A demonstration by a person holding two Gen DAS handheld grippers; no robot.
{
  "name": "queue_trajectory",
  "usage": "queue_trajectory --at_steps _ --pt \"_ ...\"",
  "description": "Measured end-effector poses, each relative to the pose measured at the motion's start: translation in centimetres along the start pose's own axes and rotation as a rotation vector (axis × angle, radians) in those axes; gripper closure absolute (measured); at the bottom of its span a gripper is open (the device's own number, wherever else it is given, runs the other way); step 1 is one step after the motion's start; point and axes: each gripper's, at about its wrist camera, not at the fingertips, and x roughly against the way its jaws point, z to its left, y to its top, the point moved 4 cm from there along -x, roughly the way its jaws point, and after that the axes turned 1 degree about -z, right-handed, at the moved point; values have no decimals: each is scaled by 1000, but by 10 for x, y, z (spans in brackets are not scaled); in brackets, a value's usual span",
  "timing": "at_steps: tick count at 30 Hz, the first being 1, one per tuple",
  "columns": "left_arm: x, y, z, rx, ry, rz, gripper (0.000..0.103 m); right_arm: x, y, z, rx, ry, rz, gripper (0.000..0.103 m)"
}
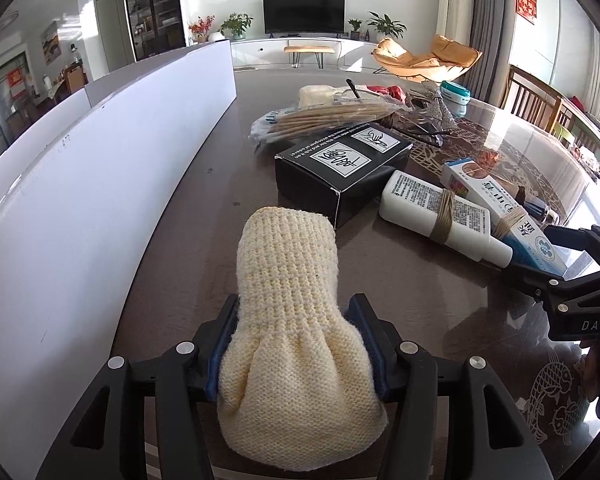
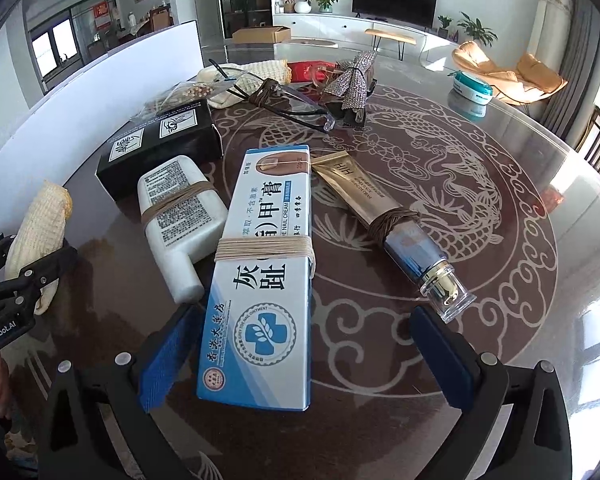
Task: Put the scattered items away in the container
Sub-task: 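Grasp the blue-and-white ointment box with the right tool while the left tool holds the mitten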
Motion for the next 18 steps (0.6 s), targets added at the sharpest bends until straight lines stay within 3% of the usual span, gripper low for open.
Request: queue_trajectory --at_steps 7,18 --pt "0 0 2 17 15 5 39 0 0 0 -3 -1 -4 0" --pt "0 0 3 22 14 5 37 1 -2 -1 6 7 -4 0"
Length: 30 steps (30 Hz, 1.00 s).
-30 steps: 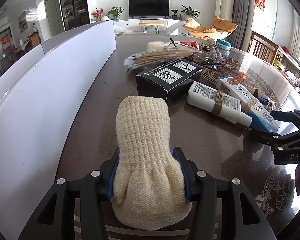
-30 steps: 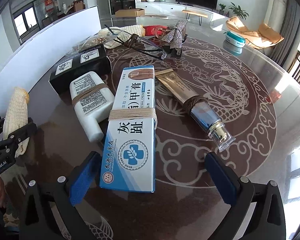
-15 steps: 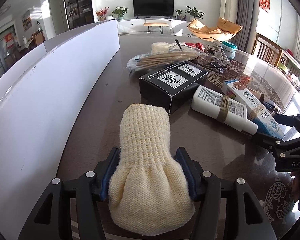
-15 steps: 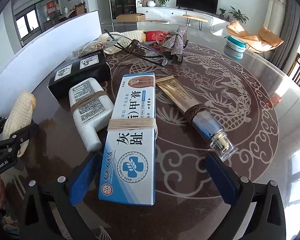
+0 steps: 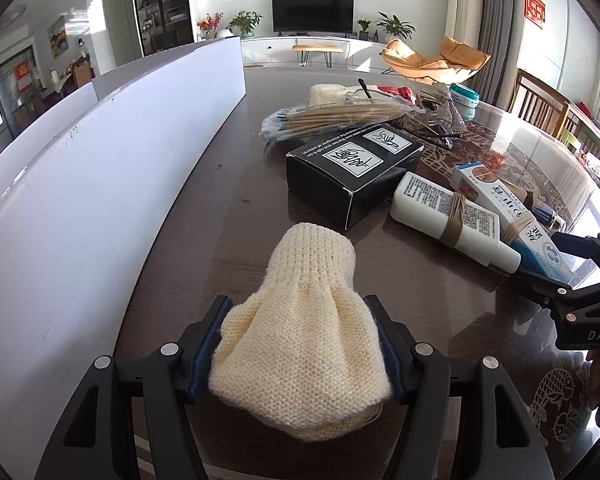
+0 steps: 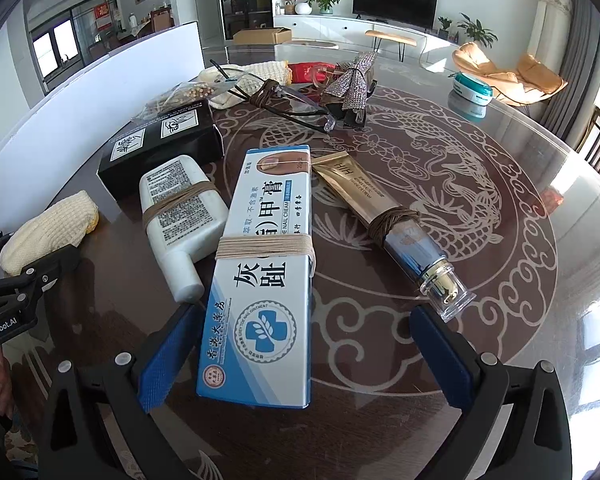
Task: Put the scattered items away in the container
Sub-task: 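Grasp the blue-and-white ointment box with the right tool while the left tool holds the mitten, then carry the mitten and ointment box into the container and open both tools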
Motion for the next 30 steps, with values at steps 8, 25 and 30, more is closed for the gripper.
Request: queue_trajectory --at_steps 8,25,30 --pt "0 0 -2 -11 -8 7 35 -2 3 1 47 33 23 0" --pt "39 0 -14 -59 -105 -19 60 35 17 -14 -39 242 21 58" --pt "74 23 -1 -20 -126 -90 60 59 32 -23 -96 290 5 58"
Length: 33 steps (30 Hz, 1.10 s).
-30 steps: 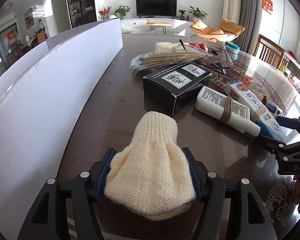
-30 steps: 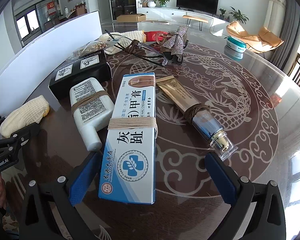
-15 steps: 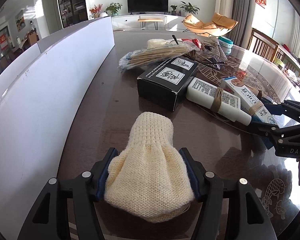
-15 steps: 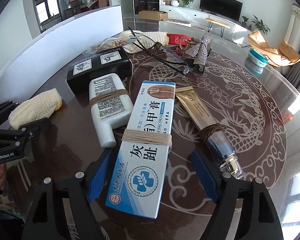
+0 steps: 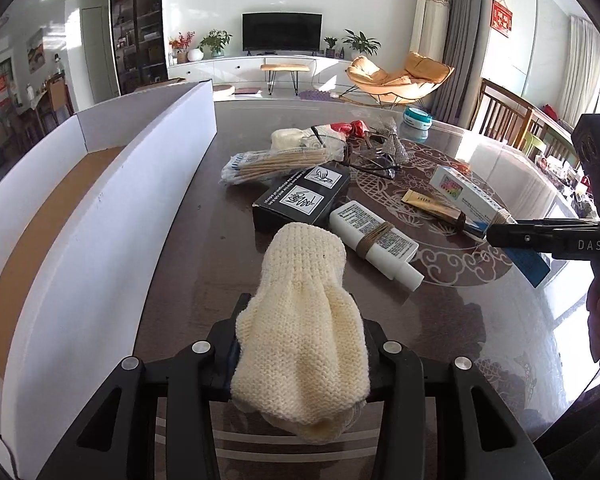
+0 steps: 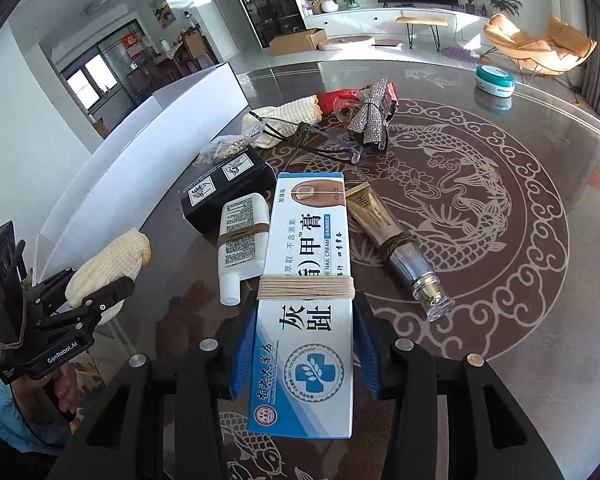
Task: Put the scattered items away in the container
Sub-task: 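Carry the mitten and ointment box into the container and open both tools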
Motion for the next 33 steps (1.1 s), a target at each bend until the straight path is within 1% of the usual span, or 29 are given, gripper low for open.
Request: queue_trajectory --at_steps 2,5,7,9,11,14,16,19,21,24,25,27,28,29,30,31,33 --pt "16 14 15 34 -3 -29 60 8 16 11 15 23 -11 58" --pt "40 29 54 103 19 -65 60 11 48 41 57 84 -13 58" --pt "52 36 87 153 56 -77 60 8 75 69 91 131 -15 58" --pt "59 41 122 197 110 -82 60 0 103 103 120 195 -18 58" --pt "61 42 156 231 179 -68 60 -12 128 139 142 264 -16 58" --pt "57 39 198 286 242 -32 60 -36 159 200 221 341 -2 58" --pt "51 34 219 314 278 -9 60 -54 170 240 291 372 10 58" --pt "41 26 239 350 308 22 60 -85 173 287 376 405 44 58" --pt "34 23 246 364 317 37 60 -109 165 310 426 410 70 58" --pt "26 20 249 360 348 51 60 -145 153 330 475 409 98 58" --pt "24 19 250 358 367 53 59 -155 148 334 493 397 104 58" --pt "22 17 251 352 425 62 55 -177 137 339 541 344 121 56" --pt "22 17 251 348 446 64 53 -187 131 340 572 315 140 46" --pt "22 17 250 342 458 63 52 -195 125 341 613 282 152 30" --pt "22 18 248 335 466 60 48 -200 120 342 661 251 149 23" --pt "24 17 247 326 475 57 39 -203 114 340 705 223 136 19" --pt "26 18 244 303 504 51 31 -207 107 336 773 171 114 19"
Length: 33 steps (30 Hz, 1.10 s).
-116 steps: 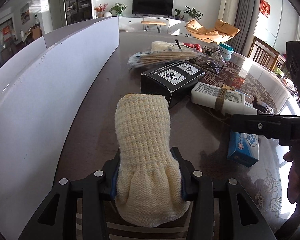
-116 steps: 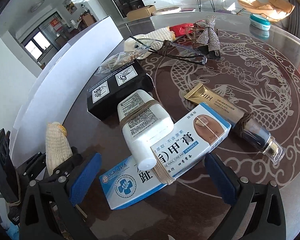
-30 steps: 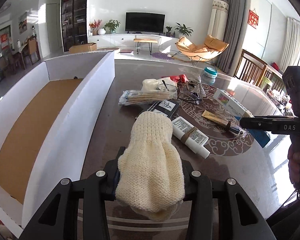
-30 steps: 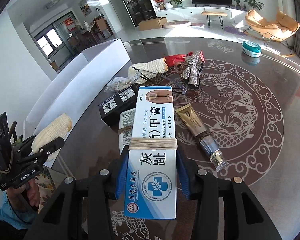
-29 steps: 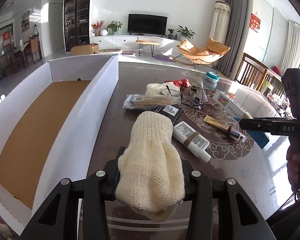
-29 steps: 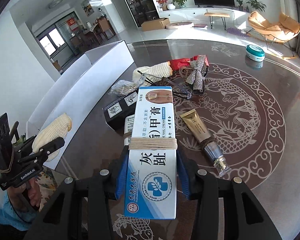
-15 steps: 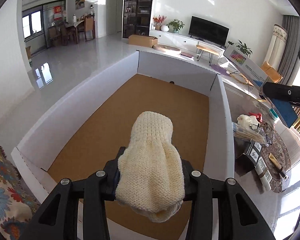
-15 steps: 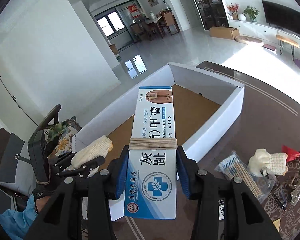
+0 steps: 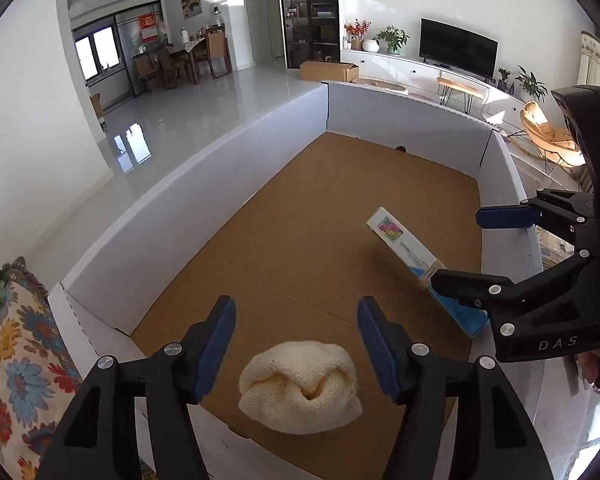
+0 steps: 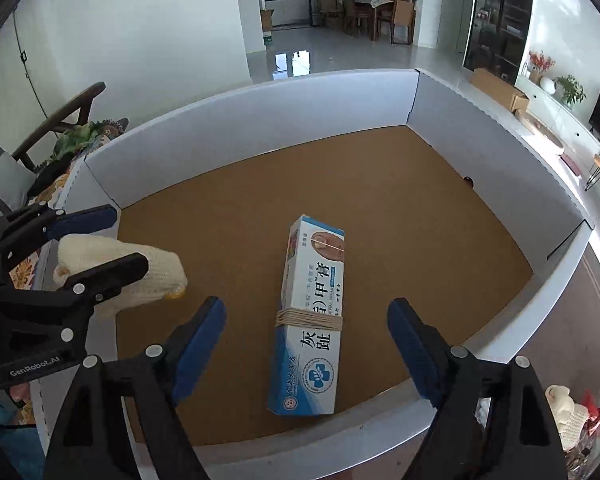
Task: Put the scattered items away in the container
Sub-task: 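Carry the mitten and ointment box into the container and open both tools, then withdraw both tools from the container back toward the table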
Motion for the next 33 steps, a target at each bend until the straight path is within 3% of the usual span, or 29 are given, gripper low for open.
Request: queue_trajectory --at_steps 5,10,14,16,18,20,21,22,26,30,33 --pt "0 -1 1 -11 17 9 30 -4 -12 8 126 -97 49 18" --pt "4 -4 3 10 -20 21 30 8 -25 -1 70 -37 33 18" --pt "11 -6 0 -3 -1 -2 30 20 -39 -5 46 -20 25 19" --pt "22 -5 -5 -28 33 -44 30 37 -46 -12 -7 16 -36 19" --pt "41 -3 -12 -49 37 -103 29 64 -55 -28 -88 -2 -131 18" --pt "61 0 -24 -72 9 -159 19 97 -72 -47 -194 -41 -224 8" --pt "70 0 -32 -90 -12 -180 6 115 -86 -58 -248 -76 -264 4" --pt "78 0 -43 -113 -35 -199 2 133 -103 -69 -299 -123 -294 1" --pt "107 -9 -108 -240 -143 -240 1 196 -193 -112 -468 -347 -316 0" --pt "110 -32 -182 -375 -224 -191 0 238 -295 -144 -591 -533 -215 0" --pt "102 -55 -227 -460 -220 -148 0 253 -366 -148 -654 -578 -123 0"
